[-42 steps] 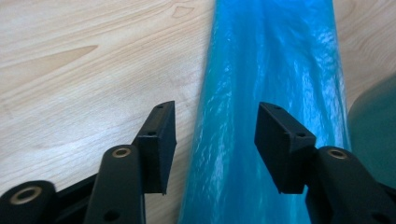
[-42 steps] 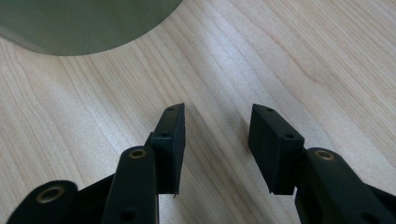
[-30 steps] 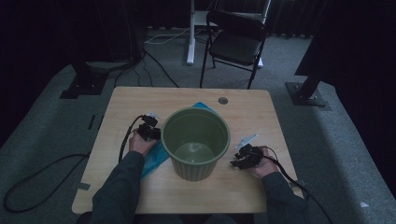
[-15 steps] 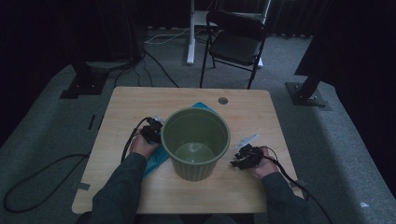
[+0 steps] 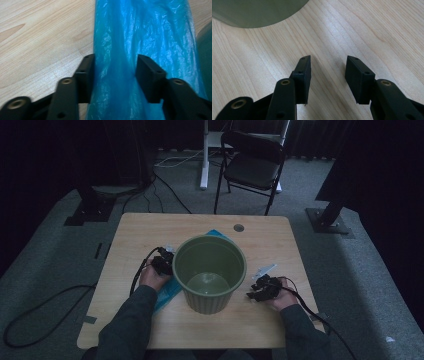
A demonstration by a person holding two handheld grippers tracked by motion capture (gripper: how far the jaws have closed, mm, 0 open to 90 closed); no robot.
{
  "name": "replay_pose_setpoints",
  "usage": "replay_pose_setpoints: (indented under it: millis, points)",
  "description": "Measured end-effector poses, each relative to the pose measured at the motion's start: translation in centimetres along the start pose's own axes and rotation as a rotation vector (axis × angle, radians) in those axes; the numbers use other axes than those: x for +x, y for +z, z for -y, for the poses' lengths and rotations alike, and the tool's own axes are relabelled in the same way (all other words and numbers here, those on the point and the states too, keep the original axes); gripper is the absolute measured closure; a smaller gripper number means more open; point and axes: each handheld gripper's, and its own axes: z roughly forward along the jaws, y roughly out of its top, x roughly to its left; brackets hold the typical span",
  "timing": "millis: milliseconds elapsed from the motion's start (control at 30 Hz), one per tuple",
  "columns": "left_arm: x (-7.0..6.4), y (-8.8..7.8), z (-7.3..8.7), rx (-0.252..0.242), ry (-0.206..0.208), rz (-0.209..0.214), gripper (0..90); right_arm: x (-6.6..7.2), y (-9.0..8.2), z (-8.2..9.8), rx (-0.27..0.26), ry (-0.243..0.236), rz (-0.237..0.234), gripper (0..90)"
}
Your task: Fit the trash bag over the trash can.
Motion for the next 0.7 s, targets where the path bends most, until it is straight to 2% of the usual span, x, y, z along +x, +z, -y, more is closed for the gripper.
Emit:
replay_pose_setpoints:
  millis: [133, 167, 200, 400, 600, 700]
  points:
    - [0.1, -0.1, 0.1, -0.002, -0.011, -0.002, 68.3, 0.0, 0.0, 0.0, 0.001, -0.001, 0.000, 55.2]
    - [0.2, -0.2, 0.2, -0.002, -0.017, 0.000, 68.3, 0.0, 0.0, 0.0, 0.001, -0.001, 0.000, 55.2]
    - [0.2, -0.3, 0.3, -0.001, -0.016, 0.002, 72.8, 0.0, 0.0, 0.0, 0.001, -0.001, -0.001, 55.2]
    - [0.7, -0.7, 0.9, -0.007, -0.027, 0.036, 86.7, 0.0, 0.0, 0.0, 0.001, 0.000, 0.000, 55.1]
    - [1.2, -1.2, 1.8, -0.012, -0.032, 0.053, 89.5, 0.0, 0.0, 0.0, -0.001, 0.001, -0.001, 55.1]
    - [1.3, -1.5, 2.1, -0.004, -0.021, 0.044, 89.5, 0.0, 0.0, 0.0, -0.002, 0.000, -0.001, 55.1]
